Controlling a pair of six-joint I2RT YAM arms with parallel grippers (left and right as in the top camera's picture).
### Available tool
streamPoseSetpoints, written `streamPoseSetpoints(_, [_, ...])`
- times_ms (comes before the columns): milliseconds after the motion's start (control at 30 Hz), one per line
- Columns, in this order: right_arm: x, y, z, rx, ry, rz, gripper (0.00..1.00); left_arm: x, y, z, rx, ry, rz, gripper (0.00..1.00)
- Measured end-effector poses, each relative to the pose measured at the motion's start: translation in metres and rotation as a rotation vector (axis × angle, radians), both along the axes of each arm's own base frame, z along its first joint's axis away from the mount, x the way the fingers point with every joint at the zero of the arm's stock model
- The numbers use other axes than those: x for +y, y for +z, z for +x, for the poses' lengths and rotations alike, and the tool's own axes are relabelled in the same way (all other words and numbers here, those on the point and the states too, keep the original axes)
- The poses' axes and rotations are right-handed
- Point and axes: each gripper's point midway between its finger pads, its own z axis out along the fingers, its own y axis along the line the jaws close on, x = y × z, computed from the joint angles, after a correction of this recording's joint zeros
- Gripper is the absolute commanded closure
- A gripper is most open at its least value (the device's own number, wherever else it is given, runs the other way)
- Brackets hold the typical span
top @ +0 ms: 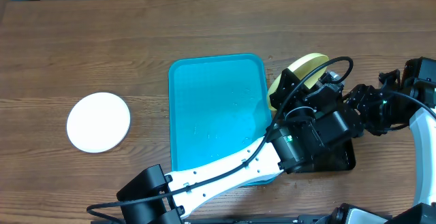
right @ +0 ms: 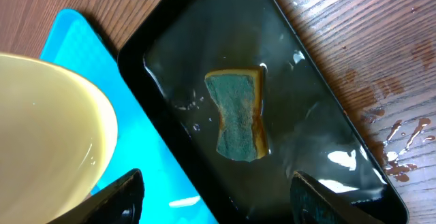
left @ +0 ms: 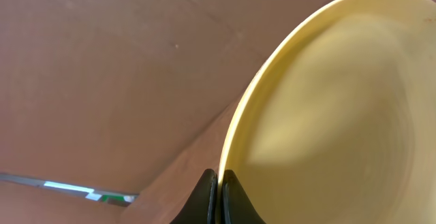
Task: Clean dirty plates on tray and stack at the side
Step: 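Lift the yellow plate off the teal tray with the left gripper, then place the yellow plate on the white plate stack at left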
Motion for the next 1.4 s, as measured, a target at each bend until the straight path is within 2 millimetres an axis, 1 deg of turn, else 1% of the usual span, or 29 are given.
streamPoseSetpoints(200, [0.0, 0.0, -0.001, 0.005, 0.0, 0.002, 0.3, 0.0, 0.0, 0.0, 0.001, 0.0, -0.008, 0.96])
streamPoseSetpoints(333, [0.0, 0.0, -0.001, 0.006, 0.0, 0.002, 0.3, 0.0, -0.008, -0.001, 0.036, -0.01, -0.017, 0.96])
streamPoseSetpoints(433, [0.001, 0.0, -0.002, 0.008, 0.0, 0.003, 0.3, 0.004, -0.01, -0.001, 0.037, 0.01, -0.049, 0.96])
streamPoseSetpoints(500, [0.001, 0.0, -0.002, 0.009, 0.0, 0.003, 0.29, 0.005, -0.016, 0.0, 0.072, 0.003, -0.071, 0.96])
streamPoseSetpoints(567, [0.001, -0.001, -0.003, 0.013, 0.0, 0.004, 0.3, 0.01, -0.033, -0.001, 0.163, -0.008, -0.086, 0.96])
streamPoseSetpoints(600, [0.001, -0.001, -0.003, 0.015, 0.0, 0.005, 0.3, 0.016, -0.04, -0.003, 0.204, 0.0, -0.097, 0.96])
streamPoseSetpoints(667, [0.001, -0.001, -0.005, 0.022, 0.0, 0.004, 0.3, 0.034, -0.049, -0.004, 0.278, 0.043, -0.132, 0.96])
streamPoseSetpoints(700, [0.001, -0.001, -0.005, 0.023, 0.0, 0.004, 0.29, 0.048, -0.051, -0.005, 0.314, 0.077, -0.158, 0.96])
streamPoseSetpoints(767, [0.001, -0.001, -0.005, 0.023, -0.001, 0.004, 0.29, 0.083, -0.046, -0.005, 0.37, 0.166, -0.235, 0.96])
streamPoseSetpoints(833, [0.001, -0.001, -0.005, 0.024, -0.001, 0.004, 0.29, 0.13, -0.031, -0.005, 0.41, 0.284, -0.349, 0.96])
streamPoseSetpoints(933, [0.001, -0.001, -0.005, 0.023, 0.0, 0.004, 0.29, 0.212, -0.005, -0.008, 0.426, 0.49, -0.53, 0.96])
streamPoseSetpoints(967, [0.001, -0.001, -0.005, 0.024, -0.001, 0.004, 0.29, 0.246, 0.002, -0.012, 0.419, 0.582, -0.594, 0.96])
streamPoseSetpoints(1000, [0.001, -0.001, -0.005, 0.024, -0.001, 0.004, 0.29, 0.267, 0.006, -0.014, 0.413, 0.641, -0.63, 0.96])
streamPoseSetpoints(1067, [0.001, -0.001, -0.005, 0.024, -0.001, 0.004, 0.29, 0.321, 0.006, -0.026, 0.411, 0.813, -0.7, 0.96])
streamPoseSetpoints(1133, [0.001, -0.001, -0.006, 0.025, 0.0, 0.004, 0.29, 0.358, -0.001, -0.034, 0.409, 0.949, -0.743, 0.96])
streamPoseSetpoints(1200, [0.001, -0.001, -0.006, 0.028, -0.001, 0.005, 0.29, 0.397, -0.015, -0.041, 0.401, 1.094, -0.772, 0.96])
streamPoseSetpoints(1300, [0.002, -0.002, -0.007, 0.032, -0.001, 0.007, 0.29, 0.45, -0.047, -0.054, 0.394, 1.292, -0.837, 0.96])
streamPoseSetpoints(1367, [0.002, -0.002, -0.007, 0.032, -0.001, 0.007, 0.29, 0.48, -0.072, -0.065, 0.4, 1.394, -0.904, 0.96])
streamPoseSetpoints(1400, [0.002, -0.001, -0.007, 0.03, 0.0, 0.006, 0.29, 0.491, -0.083, -0.07, 0.401, 1.432, -0.938, 0.96])
